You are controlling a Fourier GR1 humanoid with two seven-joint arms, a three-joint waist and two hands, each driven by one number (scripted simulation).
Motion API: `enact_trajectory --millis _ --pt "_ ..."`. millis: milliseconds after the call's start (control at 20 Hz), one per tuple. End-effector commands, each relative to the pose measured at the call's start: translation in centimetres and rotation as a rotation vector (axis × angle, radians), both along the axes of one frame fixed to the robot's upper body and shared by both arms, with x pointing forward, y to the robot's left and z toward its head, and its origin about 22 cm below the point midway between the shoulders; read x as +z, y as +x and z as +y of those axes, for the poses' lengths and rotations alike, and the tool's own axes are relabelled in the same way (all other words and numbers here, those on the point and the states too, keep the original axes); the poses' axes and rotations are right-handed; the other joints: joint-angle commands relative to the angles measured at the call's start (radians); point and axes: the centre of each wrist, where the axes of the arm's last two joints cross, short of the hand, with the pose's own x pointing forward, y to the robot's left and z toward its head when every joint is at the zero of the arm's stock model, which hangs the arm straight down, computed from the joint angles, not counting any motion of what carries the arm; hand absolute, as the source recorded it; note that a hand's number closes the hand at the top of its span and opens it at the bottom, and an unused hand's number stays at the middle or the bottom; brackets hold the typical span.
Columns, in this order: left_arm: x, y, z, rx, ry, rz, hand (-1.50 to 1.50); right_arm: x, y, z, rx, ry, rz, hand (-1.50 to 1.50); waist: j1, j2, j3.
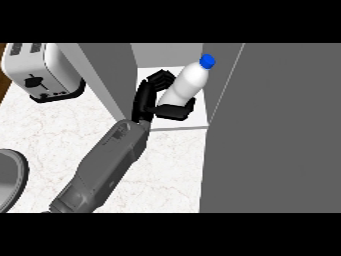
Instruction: Pick up the bottled water, place it into the cabinet and close the cabinet
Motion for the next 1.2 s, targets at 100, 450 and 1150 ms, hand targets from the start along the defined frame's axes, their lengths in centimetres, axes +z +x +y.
enact_trajectory --millis 100,450,1150 --pt "0.8 2.2 0.3 0.126 0.03 0.013 1.5 1.4 0.4 0.1 0.01 0.076 -0.033 -1.5 -0.021 0.013 0.0" --pt "0.1 3.0 0.8 0.296 0.299 -0.037 1.5 1.4 0.0 -0.2 0.015 0.073 -0.027 -1.5 -0.032 0.013 0.001" --pt "3.5 5.5 1.8 0.354 0.348 -0.147 -1.5 1.0 -0.3 -1.0 0.063 0.063 -0.026 -1.5 -0.04 0.019 -0.001"
